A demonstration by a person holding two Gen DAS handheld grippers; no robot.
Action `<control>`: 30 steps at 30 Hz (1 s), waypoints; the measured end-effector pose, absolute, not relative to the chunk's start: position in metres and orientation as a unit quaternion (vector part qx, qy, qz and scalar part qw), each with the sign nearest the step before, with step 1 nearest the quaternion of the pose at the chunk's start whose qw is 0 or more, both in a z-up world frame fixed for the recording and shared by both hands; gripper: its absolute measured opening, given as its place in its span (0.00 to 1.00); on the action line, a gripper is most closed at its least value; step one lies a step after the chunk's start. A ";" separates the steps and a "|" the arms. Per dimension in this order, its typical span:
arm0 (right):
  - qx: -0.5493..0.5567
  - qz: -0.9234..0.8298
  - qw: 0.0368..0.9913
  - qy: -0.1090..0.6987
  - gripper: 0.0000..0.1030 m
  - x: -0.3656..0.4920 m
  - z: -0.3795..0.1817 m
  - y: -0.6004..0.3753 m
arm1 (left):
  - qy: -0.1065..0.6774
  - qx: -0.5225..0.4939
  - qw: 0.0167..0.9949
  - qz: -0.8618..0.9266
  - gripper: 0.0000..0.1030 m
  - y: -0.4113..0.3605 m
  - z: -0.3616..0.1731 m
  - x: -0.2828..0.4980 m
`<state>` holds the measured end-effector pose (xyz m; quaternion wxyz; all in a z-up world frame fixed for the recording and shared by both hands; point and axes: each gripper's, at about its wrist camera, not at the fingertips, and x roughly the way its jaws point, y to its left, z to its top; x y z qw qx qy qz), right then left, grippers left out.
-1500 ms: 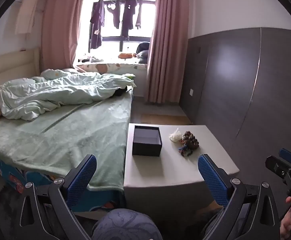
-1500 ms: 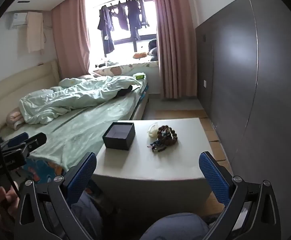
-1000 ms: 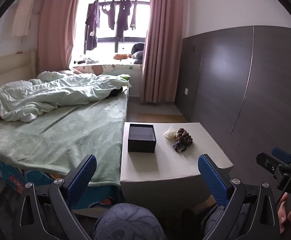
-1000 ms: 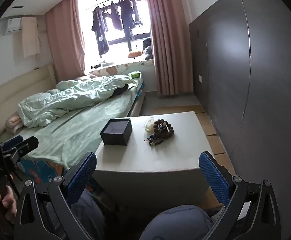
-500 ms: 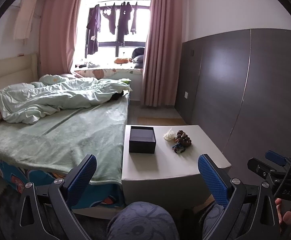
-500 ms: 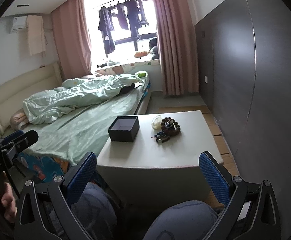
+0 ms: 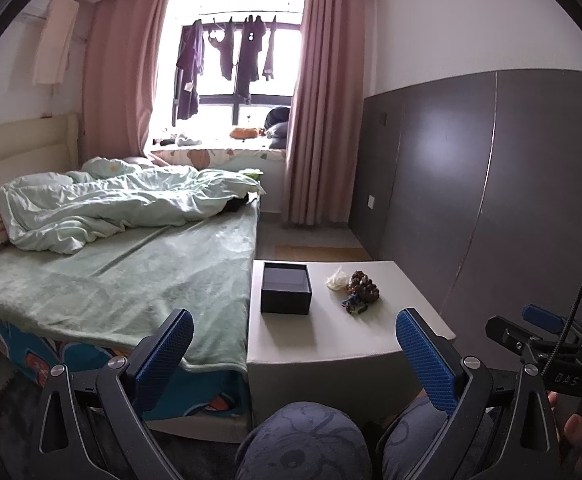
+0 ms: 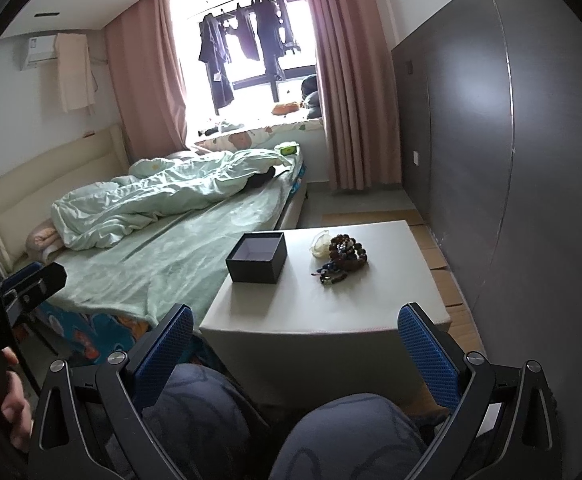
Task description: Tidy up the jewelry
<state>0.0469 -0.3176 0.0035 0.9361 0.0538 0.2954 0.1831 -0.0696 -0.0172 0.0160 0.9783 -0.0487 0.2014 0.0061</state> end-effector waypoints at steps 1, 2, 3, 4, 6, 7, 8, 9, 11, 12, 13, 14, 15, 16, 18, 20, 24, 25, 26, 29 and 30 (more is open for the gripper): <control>0.054 0.183 0.937 0.294 0.99 0.045 0.004 -0.318 | 0.201 -0.050 0.978 0.005 0.98 -0.017 0.016 -0.070; 0.054 0.184 0.936 0.294 0.99 0.044 0.004 -0.317 | 0.200 -0.050 0.978 0.005 0.98 -0.017 0.016 -0.070; 0.053 0.185 0.936 0.294 0.99 0.044 0.005 -0.317 | 0.200 -0.052 0.978 0.005 0.98 -0.017 0.016 -0.071; 0.052 0.184 0.937 0.293 0.99 0.043 0.005 -0.317 | 0.200 -0.052 0.978 0.003 0.98 -0.016 0.015 -0.073; 0.053 0.182 0.937 0.292 0.99 0.041 0.006 -0.317 | 0.201 -0.052 0.978 0.000 0.98 -0.017 0.015 -0.073; 0.054 0.182 0.937 0.293 0.99 0.041 0.007 -0.316 | 0.202 -0.051 0.978 -0.001 0.98 -0.017 0.016 -0.072; 0.054 0.183 0.937 0.293 0.99 0.041 0.007 -0.317 | 0.202 -0.050 0.978 -0.001 0.98 -0.018 0.016 -0.072; 0.054 0.182 0.937 0.293 0.99 0.041 0.008 -0.317 | 0.202 -0.050 0.978 -0.002 0.98 -0.016 0.017 -0.073; 0.054 0.179 0.938 0.290 0.99 0.039 0.008 -0.317 | 0.203 -0.049 0.978 -0.004 0.98 -0.016 0.017 -0.073; 0.056 0.177 0.939 0.289 0.99 0.040 0.008 -0.318 | 0.204 -0.049 0.978 -0.004 0.98 -0.016 0.017 -0.073; 0.058 0.175 0.940 0.289 0.99 0.040 0.008 -0.319 | 0.205 -0.050 0.978 -0.005 0.98 -0.017 0.017 -0.072; 0.060 0.173 0.939 0.289 0.99 0.039 0.008 -0.319 | 0.205 -0.050 0.977 -0.007 0.98 -0.017 0.018 -0.072; 0.061 0.173 0.939 0.292 0.99 0.040 0.008 -0.319 | 0.205 -0.051 0.977 -0.008 0.98 -0.017 0.018 -0.072; 0.062 0.174 0.937 0.296 0.99 0.041 0.007 -0.319 | 0.205 -0.051 0.977 -0.009 0.98 -0.017 0.018 -0.071; 0.063 0.173 0.936 0.299 0.99 0.040 0.007 -0.319 | 0.205 -0.051 0.977 -0.012 0.98 -0.017 0.019 -0.071; 0.064 0.170 0.937 0.298 0.99 0.038 0.008 -0.319 | 0.207 -0.051 0.977 -0.019 0.98 -0.018 0.019 -0.070; 0.062 0.165 0.939 0.294 0.99 0.034 0.014 -0.318 | 0.205 -0.049 0.977 -0.026 0.98 -0.018 0.019 -0.070; 0.062 0.164 0.941 0.291 0.99 0.032 0.016 -0.317 | 0.206 -0.048 0.977 -0.025 0.98 -0.014 0.019 -0.067; 0.062 0.162 0.942 0.288 0.99 0.031 0.017 -0.317 | 0.206 -0.047 0.977 -0.024 0.98 -0.013 0.018 -0.067; 0.067 0.165 0.942 0.285 0.99 0.030 0.017 -0.315 | 0.203 -0.052 0.977 -0.023 0.98 -0.008 0.018 -0.066; 0.067 0.168 0.942 0.283 0.99 0.030 0.017 -0.314 | 0.204 -0.053 0.977 -0.021 0.98 -0.005 0.016 -0.064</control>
